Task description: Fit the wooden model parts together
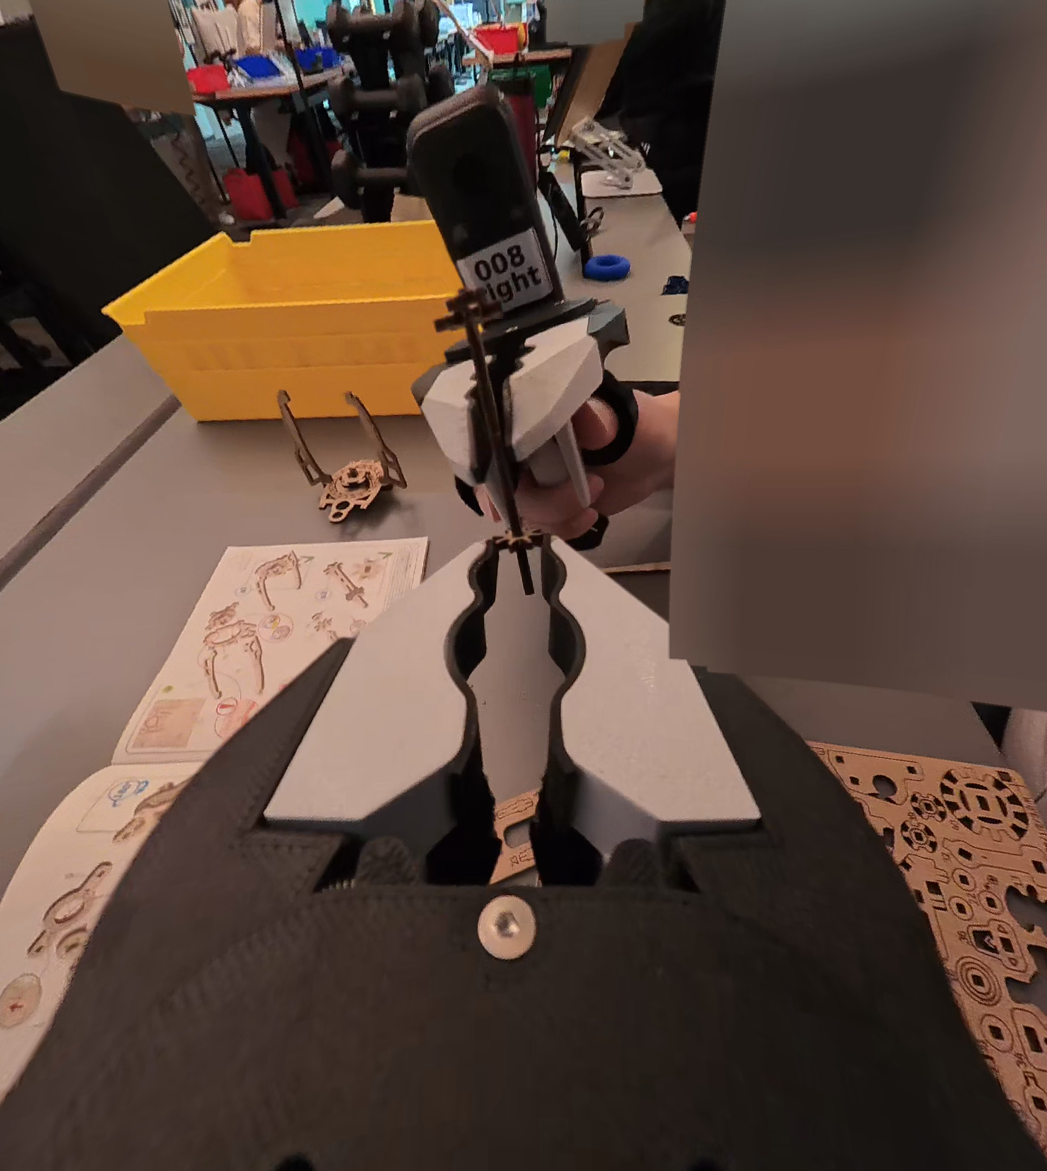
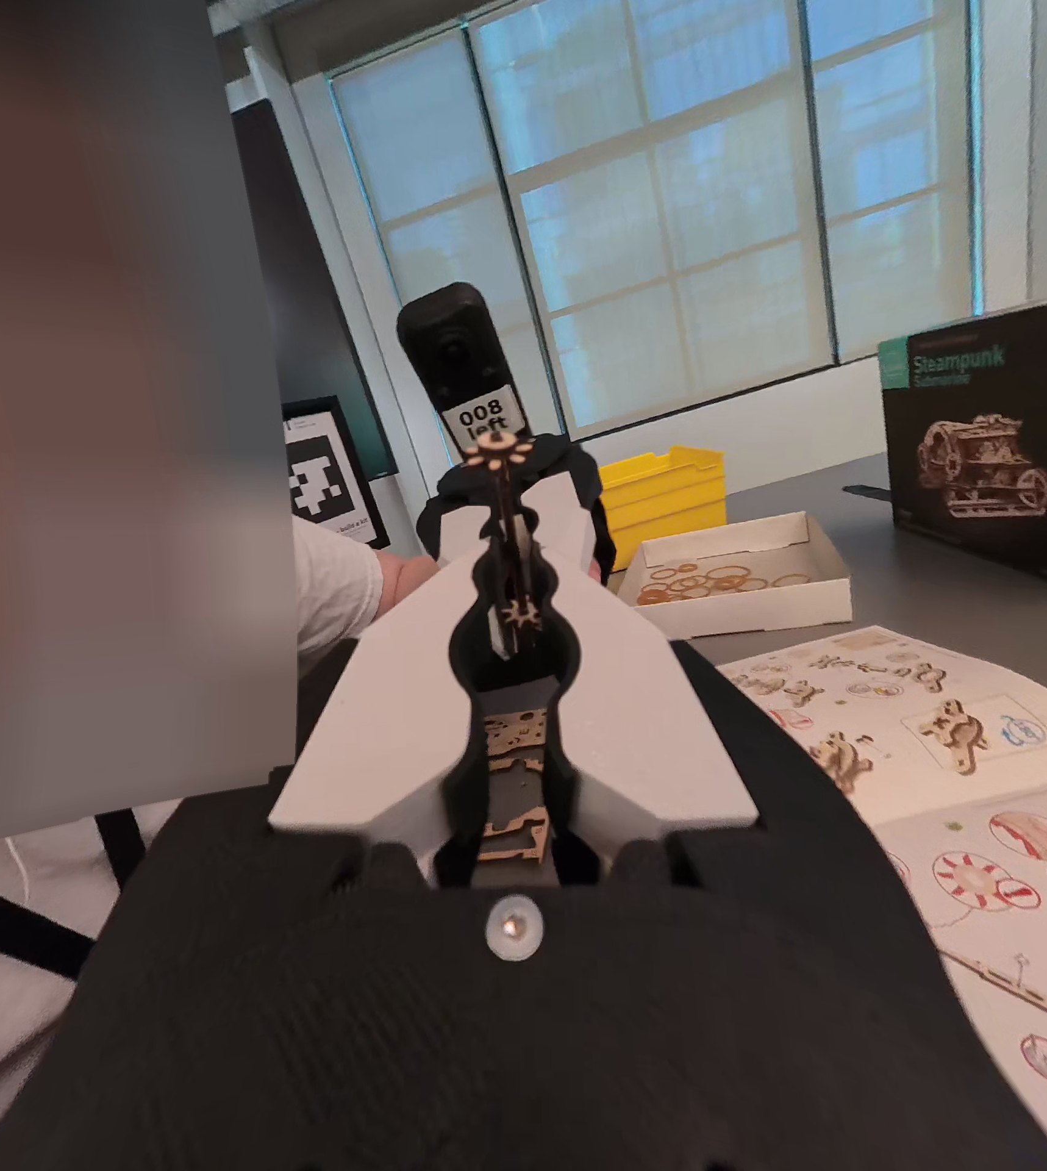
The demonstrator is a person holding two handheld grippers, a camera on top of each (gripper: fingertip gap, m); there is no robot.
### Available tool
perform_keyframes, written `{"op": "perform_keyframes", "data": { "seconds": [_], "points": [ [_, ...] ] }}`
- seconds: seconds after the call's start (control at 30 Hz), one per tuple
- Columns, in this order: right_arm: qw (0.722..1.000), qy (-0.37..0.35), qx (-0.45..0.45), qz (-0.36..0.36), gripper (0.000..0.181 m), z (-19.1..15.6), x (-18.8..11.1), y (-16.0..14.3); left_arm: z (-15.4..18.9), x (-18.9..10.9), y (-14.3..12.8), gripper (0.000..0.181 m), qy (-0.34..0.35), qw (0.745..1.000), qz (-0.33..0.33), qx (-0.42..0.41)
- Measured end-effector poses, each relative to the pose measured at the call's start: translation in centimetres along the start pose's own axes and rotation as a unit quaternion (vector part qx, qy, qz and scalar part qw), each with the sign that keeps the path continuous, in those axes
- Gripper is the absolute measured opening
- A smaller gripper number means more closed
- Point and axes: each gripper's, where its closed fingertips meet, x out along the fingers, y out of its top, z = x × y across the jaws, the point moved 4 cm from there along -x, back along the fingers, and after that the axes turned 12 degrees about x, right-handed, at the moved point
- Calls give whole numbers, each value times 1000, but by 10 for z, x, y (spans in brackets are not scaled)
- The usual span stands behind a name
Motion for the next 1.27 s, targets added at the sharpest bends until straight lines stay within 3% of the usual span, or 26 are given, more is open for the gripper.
{"op": "perform_keyframes", "data": {
  "seconds": [0.03,0.2,0.23,0.6,0.7,0.87,1.13,1.27],
  "points": [
    [1000,-9,4,0,7,3,-1,0,0,0,-1,11,-3,1000,-2,-8],
    [999,-22,37,-15,8,10,1,-5,-1,1,-4,11,-35,996,3,-76],
    [998,-13,51,-19,0,10,1,-6,-1,1,-5,11,-45,995,5,-94],
    [978,1,211,-2,0,27,-1,-12,-6,4,-14,10,-101,960,47,-259],
    [979,6,203,-9,0,26,0,-15,-2,6,-13,10,-102,963,43,-244],
    [994,-41,81,-62,1,20,4,-20,4,7,-10,9,-139,950,66,-273],
    [984,-2,179,2,0,25,-3,-9,-7,3,-11,17,-116,959,70,-248],
    [970,0,241,30,0,36,-11,-7,-17,-5,-9,23,-72,985,64,-146]
  ]
}}
